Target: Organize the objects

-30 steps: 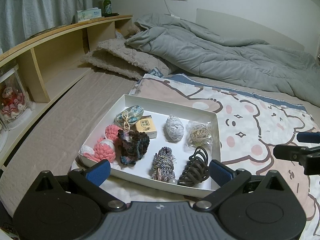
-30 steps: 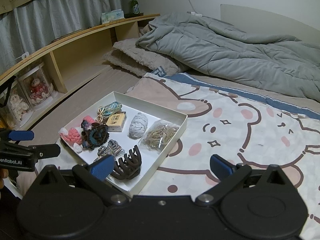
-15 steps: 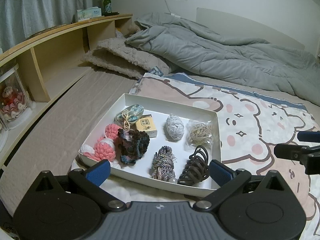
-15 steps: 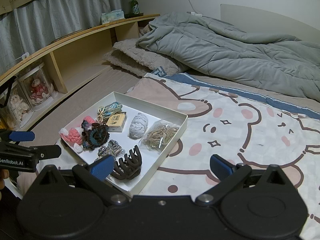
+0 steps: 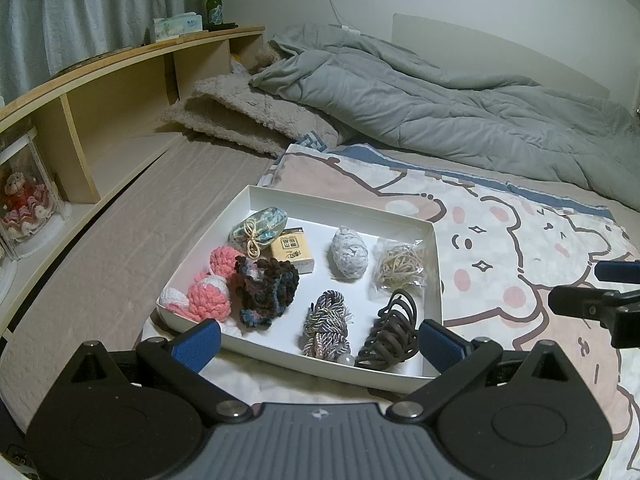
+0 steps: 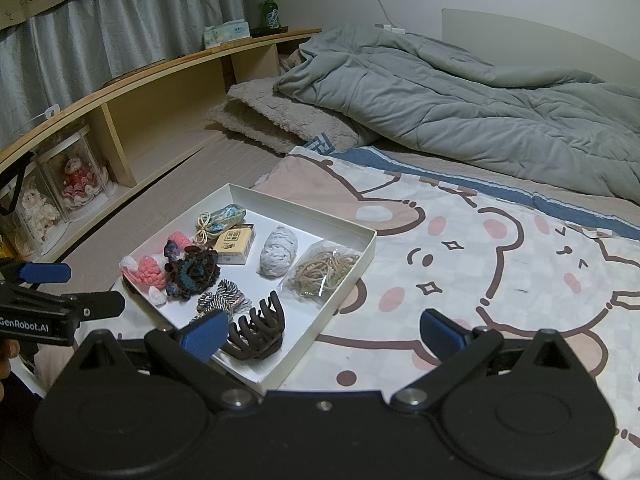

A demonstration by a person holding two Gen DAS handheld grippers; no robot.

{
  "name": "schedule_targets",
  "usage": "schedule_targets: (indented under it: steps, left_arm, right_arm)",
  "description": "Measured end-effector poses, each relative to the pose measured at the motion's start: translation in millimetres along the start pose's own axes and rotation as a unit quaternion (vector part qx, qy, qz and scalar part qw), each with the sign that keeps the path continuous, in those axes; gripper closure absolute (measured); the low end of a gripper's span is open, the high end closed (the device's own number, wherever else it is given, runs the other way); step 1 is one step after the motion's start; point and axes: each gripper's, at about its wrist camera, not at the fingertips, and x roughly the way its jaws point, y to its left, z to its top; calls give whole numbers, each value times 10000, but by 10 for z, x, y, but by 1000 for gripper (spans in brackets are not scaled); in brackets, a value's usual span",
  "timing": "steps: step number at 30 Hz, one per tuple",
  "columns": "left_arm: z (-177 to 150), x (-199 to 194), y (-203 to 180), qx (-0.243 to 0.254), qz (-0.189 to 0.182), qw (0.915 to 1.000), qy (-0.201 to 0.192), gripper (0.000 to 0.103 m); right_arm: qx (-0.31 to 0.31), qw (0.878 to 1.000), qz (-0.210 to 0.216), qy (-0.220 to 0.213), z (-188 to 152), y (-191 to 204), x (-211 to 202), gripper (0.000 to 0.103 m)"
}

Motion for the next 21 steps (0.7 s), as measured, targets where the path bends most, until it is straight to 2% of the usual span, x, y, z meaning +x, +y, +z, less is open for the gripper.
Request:
schedule_targets:
  steps: [21]
  left_arm:
    - [-8,16,2,-4,-12,10000,29,0]
  right_arm:
    - [2,10000,0,-2,-2,0,0,0]
